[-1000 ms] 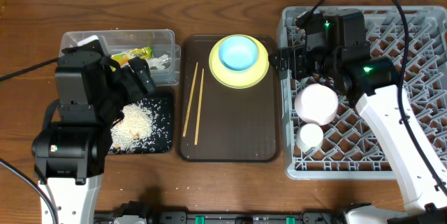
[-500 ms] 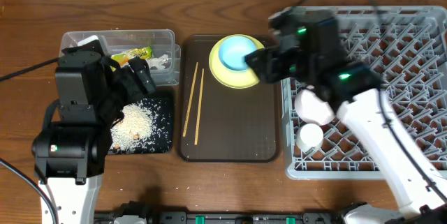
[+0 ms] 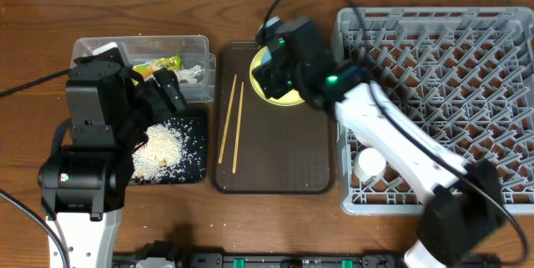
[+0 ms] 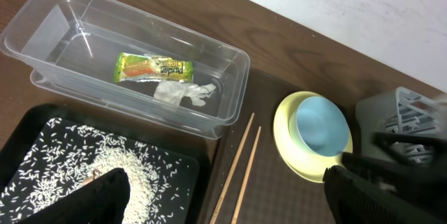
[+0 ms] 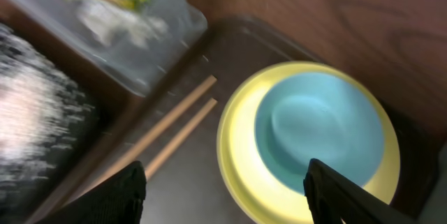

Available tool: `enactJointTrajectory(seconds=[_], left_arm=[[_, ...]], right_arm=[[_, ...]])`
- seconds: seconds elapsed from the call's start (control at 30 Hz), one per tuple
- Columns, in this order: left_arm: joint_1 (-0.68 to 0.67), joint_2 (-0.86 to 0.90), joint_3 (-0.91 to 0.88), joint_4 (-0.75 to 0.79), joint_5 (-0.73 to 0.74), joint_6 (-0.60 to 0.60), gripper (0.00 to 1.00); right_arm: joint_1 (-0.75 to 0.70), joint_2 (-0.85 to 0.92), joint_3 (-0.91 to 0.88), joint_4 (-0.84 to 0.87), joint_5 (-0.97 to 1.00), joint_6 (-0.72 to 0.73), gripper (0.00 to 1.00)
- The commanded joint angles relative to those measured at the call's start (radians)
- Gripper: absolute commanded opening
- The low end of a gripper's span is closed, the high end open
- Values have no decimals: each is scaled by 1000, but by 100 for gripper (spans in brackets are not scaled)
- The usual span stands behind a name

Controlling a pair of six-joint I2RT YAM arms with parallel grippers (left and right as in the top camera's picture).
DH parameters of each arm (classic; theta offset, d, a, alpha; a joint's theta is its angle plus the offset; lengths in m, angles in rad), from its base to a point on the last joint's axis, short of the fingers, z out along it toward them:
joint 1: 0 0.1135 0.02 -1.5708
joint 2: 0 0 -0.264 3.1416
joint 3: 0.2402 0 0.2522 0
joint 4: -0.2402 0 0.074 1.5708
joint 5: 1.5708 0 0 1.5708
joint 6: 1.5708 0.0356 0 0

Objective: Sort waste into correct bins and load items into the dishwasher rack
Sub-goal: 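Grasp the light-blue bowl rim and lift it off the plate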

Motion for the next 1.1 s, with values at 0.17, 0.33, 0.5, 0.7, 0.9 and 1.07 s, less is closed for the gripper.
enactJointTrajectory(seconds=[0.17,0.33,0.5,0.7,0.9,1.07], left_arm=[[4,0,14,0,-2,9,91],[4,0,14,0,-2,9,91],[4,0,14,0,-2,9,91],[4,0,14,0,-2,9,91],[4,0,14,0,-2,9,91],[4,0,14,0,-2,9,91]], right_arm=[[11,172,13,76,90,-57,65],[11,240,13,83,94,-77,50],[11,266,13,79,98,-98,29],[10,267,11,66,134,-98,21],[10,270,10,60,154,-98,20],[10,270,10,44,154,-98,21]])
